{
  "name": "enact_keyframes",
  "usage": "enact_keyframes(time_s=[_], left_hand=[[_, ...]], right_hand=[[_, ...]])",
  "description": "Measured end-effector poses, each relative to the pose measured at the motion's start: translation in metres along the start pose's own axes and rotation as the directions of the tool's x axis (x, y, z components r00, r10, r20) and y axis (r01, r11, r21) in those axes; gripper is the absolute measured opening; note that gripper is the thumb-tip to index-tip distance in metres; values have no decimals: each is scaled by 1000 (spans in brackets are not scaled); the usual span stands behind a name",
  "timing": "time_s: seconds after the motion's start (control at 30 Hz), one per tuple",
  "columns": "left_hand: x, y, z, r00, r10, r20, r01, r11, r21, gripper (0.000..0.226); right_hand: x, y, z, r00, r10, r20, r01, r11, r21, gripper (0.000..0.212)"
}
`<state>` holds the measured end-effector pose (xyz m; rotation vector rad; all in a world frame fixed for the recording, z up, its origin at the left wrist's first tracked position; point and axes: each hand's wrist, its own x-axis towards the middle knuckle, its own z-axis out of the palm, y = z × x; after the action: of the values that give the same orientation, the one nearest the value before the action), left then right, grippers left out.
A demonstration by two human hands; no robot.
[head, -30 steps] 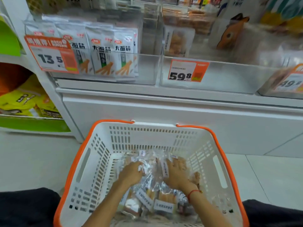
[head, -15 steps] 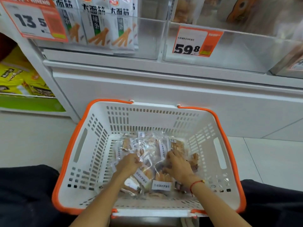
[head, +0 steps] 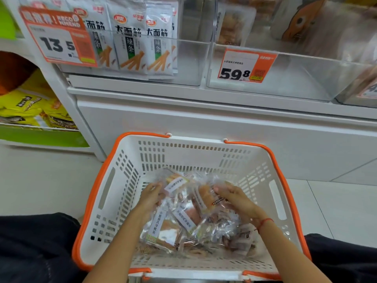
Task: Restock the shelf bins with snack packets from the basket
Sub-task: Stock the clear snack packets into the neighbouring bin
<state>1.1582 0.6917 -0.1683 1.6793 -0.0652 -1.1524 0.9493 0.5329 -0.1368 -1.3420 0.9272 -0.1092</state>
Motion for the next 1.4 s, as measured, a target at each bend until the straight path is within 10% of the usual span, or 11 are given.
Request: enact_keyframes(time_s=[0.33, 0.57, 0.8, 0.9, 1.17, 1.4], left_hand=[[-14, 40, -5, 963, 72, 259, -29, 986, -166, 21], [-22, 37, 4, 877, -37, 479, 146, 971, -192, 40], [-29, 48, 15, 809, -42, 586, 264, 917, -299, 74], [-24, 47, 18, 834, 0, 552, 237, 903, -359, 82], [-30, 38, 53, 930, 102, 353, -25, 976, -216, 13], [-29, 36, 50, 957, 180, 228, -188, 982, 14, 25]], right_hand=[[3, -44, -13, 965, -131, 228, 7, 880, 474, 55], [6, -63, 16, 947, -256, -193, 229, 961, -153, 15], [12, -46, 22, 973, -155, -173, 159, 987, 7, 18], [14, -42, 30, 945, -123, -303, 151, 986, 71, 14], [22, -22, 52, 861, -179, -477, 209, 978, 10, 22], [25, -20, 47, 932, -107, -347, 117, 993, 8, 34]])
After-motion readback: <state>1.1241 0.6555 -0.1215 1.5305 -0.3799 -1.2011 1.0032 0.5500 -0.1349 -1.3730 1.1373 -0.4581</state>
